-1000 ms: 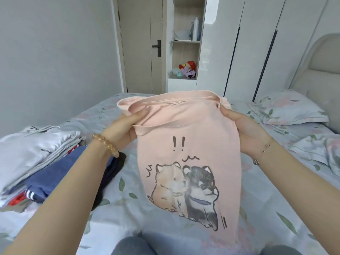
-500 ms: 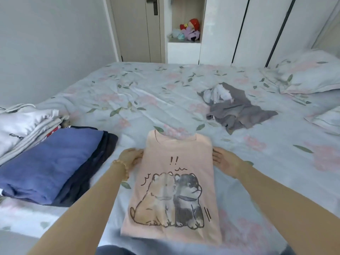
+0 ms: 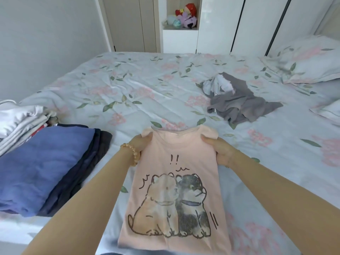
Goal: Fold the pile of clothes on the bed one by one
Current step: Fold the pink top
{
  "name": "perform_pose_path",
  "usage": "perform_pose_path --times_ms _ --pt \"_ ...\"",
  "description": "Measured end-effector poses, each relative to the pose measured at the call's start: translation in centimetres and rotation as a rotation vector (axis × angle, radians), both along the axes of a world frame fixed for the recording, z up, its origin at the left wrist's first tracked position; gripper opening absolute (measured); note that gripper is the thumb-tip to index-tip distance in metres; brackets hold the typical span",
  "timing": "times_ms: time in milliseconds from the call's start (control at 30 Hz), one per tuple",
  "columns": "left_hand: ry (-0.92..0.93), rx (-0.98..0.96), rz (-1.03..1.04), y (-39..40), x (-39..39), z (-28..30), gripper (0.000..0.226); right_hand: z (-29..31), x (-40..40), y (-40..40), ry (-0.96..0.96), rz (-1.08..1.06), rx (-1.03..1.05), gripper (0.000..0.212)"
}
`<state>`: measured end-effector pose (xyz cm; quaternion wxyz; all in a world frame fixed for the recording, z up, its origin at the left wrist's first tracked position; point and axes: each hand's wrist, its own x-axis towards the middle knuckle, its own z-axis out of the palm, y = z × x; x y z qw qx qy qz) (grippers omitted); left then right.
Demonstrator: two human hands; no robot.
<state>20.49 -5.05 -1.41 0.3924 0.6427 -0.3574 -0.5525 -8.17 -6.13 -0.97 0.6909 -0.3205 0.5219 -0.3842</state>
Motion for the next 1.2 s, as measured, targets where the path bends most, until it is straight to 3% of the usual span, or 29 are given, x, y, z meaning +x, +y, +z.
perform_pose_path --times_ms 233,333,567,900,1000,1200 --pt "0.062 -0.318 0.166 5.1 0.7 6.4 0.042 9.4 1.8 4.6 -0.004 -0.036 -0.386 0.034" --pt "0.123 -0.502 0.188 8.4 2.2 11.2 0.023 14.3 3.3 6.8 -0.064 0.005 -0.472 0.037" --pt "0.092 -0.794 0.229 15.5 8.0 21.8 0.025 23.9 9.9 10.2 -0.185 0.082 -0.606 0.038" --pt "-0.109 -0.872 0.464 22.5 21.3 30.7 0.026 30.8 24.5 12.4 -0.349 0.302 -0.648 0.032" --pt "-0.178 -0.855 0.54 23.9 26.2 31.5 0.035 30.9 29.9 12.6 -0.378 0.352 -0.619 0.032" --pt "-0.35 -0.799 0.603 26.2 35.1 29.9 0.024 27.5 40.6 12.1 -0.327 0.446 -0.543 0.03"
